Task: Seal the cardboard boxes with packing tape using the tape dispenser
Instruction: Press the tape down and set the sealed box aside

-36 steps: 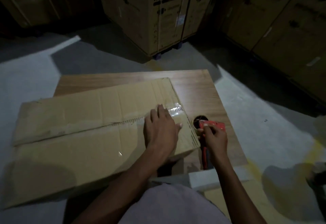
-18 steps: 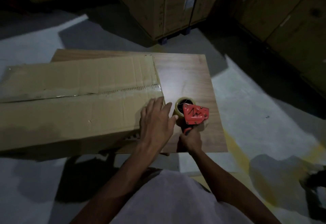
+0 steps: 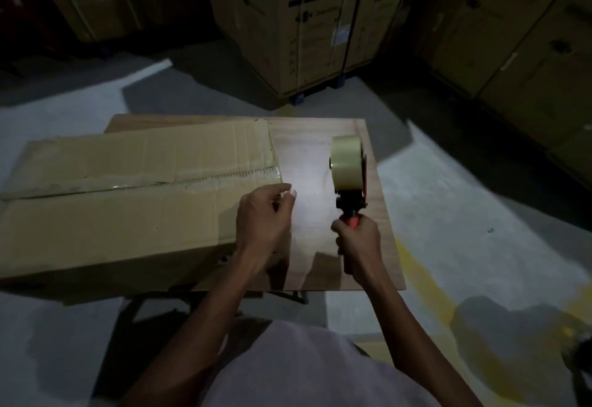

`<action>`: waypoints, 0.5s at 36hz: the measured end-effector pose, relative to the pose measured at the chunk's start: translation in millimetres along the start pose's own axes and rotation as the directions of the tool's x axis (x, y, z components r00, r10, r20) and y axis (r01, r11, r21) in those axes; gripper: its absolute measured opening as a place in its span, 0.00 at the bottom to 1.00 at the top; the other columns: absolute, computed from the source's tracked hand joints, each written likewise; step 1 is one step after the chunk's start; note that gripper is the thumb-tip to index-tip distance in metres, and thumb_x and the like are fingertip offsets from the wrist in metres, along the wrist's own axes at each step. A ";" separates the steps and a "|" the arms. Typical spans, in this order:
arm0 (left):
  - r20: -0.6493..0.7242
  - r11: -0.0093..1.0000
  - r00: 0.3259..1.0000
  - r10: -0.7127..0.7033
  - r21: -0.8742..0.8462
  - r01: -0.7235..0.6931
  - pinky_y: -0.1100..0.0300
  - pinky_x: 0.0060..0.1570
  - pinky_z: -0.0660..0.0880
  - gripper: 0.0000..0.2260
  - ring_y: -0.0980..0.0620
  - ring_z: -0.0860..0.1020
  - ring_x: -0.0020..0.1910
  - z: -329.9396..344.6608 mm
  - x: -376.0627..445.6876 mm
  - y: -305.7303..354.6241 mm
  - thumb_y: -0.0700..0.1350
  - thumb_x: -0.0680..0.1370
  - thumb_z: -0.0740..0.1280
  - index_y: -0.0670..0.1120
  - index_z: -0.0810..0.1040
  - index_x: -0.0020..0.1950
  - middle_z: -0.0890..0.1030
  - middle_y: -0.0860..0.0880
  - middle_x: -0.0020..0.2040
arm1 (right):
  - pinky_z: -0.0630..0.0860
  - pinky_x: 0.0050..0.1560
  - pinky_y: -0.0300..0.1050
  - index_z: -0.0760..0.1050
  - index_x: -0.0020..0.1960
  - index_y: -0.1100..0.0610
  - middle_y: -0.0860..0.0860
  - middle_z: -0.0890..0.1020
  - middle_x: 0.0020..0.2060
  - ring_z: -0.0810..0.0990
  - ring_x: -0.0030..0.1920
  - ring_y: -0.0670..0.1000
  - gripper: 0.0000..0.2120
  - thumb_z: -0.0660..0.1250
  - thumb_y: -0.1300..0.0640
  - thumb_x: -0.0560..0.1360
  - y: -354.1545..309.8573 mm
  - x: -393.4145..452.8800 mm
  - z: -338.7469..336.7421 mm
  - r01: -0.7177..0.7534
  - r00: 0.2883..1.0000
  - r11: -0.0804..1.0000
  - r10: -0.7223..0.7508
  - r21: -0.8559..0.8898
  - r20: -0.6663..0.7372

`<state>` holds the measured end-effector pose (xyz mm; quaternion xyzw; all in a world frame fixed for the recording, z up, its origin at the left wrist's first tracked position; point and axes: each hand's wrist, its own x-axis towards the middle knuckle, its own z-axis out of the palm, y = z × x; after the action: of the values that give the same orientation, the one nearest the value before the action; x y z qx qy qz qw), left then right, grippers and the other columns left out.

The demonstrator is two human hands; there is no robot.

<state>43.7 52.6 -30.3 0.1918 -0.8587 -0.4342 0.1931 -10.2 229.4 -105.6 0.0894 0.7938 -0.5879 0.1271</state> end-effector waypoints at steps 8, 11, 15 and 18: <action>0.136 0.966 0.974 -0.180 -0.163 0.201 0.53 0.33 0.81 0.25 0.48 0.83 0.34 2.6 55.4 0.5 0.61 0.82 0.62 0.39 0.84 0.49 0.84 0.43 0.39 | 0.77 0.28 0.46 0.76 0.41 0.59 0.53 0.79 0.28 0.77 0.27 0.52 0.06 0.69 0.57 0.68 -66.2 -14.7 -7.4 0.277 0.959 0.951 -0.283 0.135 0.027; 0.294 0.860 0.899 -0.323 -0.305 0.409 0.58 0.29 0.78 0.29 0.49 0.83 0.37 5.1 75.7 5.0 0.67 0.81 0.57 0.43 0.82 0.58 0.85 0.44 0.47 | 0.78 0.29 0.52 0.76 0.41 0.64 0.56 0.79 0.27 0.77 0.27 0.55 0.09 0.68 0.58 0.68 -73.9 -16.2 -5.1 0.314 0.941 0.936 -0.329 0.160 0.076; 0.572 0.689 0.697 -0.432 -0.290 0.665 0.58 0.30 0.79 0.40 0.43 0.85 0.46 -0.7 101.0 16.7 0.72 0.80 0.45 0.41 0.79 0.62 0.86 0.40 0.51 | 0.78 0.29 0.51 0.77 0.40 0.63 0.57 0.79 0.27 0.78 0.26 0.56 0.06 0.68 0.60 0.69 -77.7 -16.2 0.3 0.389 0.907 0.909 -0.406 0.149 0.115; 0.752 0.622 0.567 -0.335 -0.276 0.733 0.60 0.31 0.79 0.45 0.42 0.86 0.50 -12.3 110.8 21.1 0.76 0.76 0.41 0.40 0.79 0.61 0.86 0.39 0.52 | 0.77 0.29 0.52 0.77 0.40 0.63 0.58 0.79 0.27 0.78 0.26 0.58 0.06 0.69 0.60 0.67 -80.6 -18.4 9.4 0.418 0.891 0.888 -0.442 0.194 0.101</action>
<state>-48.0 0.8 12.0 0.2310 -0.5928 -0.7420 -0.2113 -15.2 196.9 -29.1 -0.1207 0.7307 -0.6707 0.0417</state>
